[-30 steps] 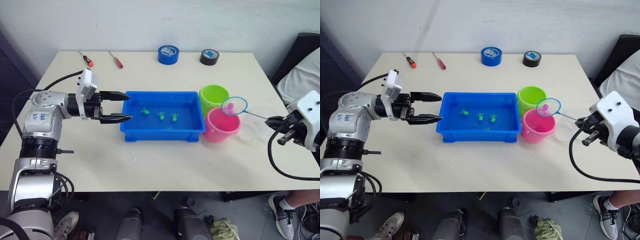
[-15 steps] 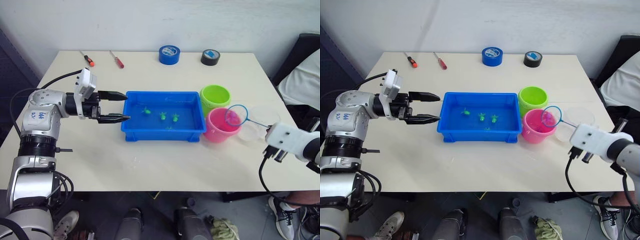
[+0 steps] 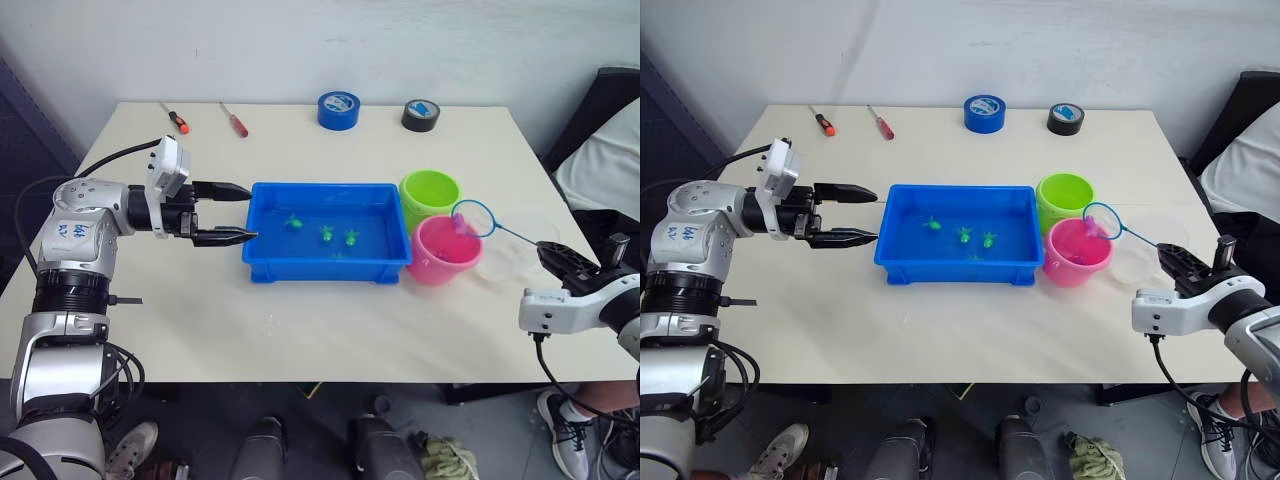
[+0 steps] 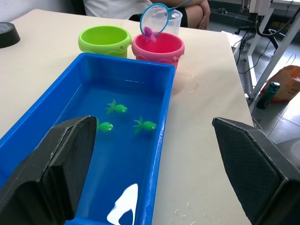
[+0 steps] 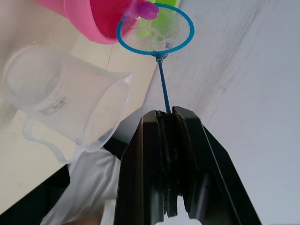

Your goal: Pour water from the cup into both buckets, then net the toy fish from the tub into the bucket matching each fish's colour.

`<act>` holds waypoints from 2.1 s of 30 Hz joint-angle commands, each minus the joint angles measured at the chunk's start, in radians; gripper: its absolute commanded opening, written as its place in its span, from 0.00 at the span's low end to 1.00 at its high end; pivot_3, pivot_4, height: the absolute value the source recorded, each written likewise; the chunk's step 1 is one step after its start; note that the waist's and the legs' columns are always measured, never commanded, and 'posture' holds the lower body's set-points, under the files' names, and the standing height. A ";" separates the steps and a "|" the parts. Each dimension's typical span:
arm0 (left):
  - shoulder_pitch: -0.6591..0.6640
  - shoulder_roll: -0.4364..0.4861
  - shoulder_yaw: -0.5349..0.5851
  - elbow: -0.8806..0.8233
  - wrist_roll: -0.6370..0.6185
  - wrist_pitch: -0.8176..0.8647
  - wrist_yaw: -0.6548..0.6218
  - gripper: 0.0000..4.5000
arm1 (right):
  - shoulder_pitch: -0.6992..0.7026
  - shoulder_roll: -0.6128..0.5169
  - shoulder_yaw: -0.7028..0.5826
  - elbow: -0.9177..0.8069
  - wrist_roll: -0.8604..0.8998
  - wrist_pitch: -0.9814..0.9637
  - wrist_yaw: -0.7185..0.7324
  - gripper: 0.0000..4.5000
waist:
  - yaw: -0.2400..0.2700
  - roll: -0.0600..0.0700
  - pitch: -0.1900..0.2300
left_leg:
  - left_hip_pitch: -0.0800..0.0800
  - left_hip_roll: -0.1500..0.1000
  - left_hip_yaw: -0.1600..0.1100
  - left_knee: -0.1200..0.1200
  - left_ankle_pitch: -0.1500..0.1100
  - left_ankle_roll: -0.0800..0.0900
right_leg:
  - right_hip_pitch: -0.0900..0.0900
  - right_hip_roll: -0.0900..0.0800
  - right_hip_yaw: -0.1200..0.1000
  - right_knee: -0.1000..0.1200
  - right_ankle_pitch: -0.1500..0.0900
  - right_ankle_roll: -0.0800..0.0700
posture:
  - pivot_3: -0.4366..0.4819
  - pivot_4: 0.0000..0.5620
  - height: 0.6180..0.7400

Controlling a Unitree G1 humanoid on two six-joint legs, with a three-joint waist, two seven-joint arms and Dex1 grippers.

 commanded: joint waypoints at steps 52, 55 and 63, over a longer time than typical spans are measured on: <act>0.363 0.165 0.204 -0.395 -0.112 0.211 0.162 0.96 | -0.946 0.381 0.732 0.290 0.289 0.644 0.395 0.00 | -0.003 0.000 0.001 | 0.014 0.006 -0.002 -0.007 -0.001 0.000 | 0.011 -0.002 0.000 -0.003 -0.001 -0.002 | 0.48 0.27 0.95; 0.367 0.167 0.207 -0.400 -0.117 0.214 0.165 0.96 | -0.928 0.354 0.740 0.283 0.268 0.600 0.419 0.00 | -0.004 0.000 0.001 | 0.014 0.006 -0.001 -0.007 -0.001 0.000 | 0.010 -0.002 0.000 -0.003 -0.001 -0.002 | 0.48 0.27 0.95; 0.369 0.168 0.207 -0.407 -0.127 0.218 0.171 0.96 | -0.872 0.382 0.723 0.165 0.334 0.729 0.569 0.00 | -0.005 0.000 0.001 | 0.014 0.006 -0.001 -0.008 -0.001 0.000 | 0.010 -0.002 0.000 -0.003 -0.001 -0.002 | 0.48 0.27 0.95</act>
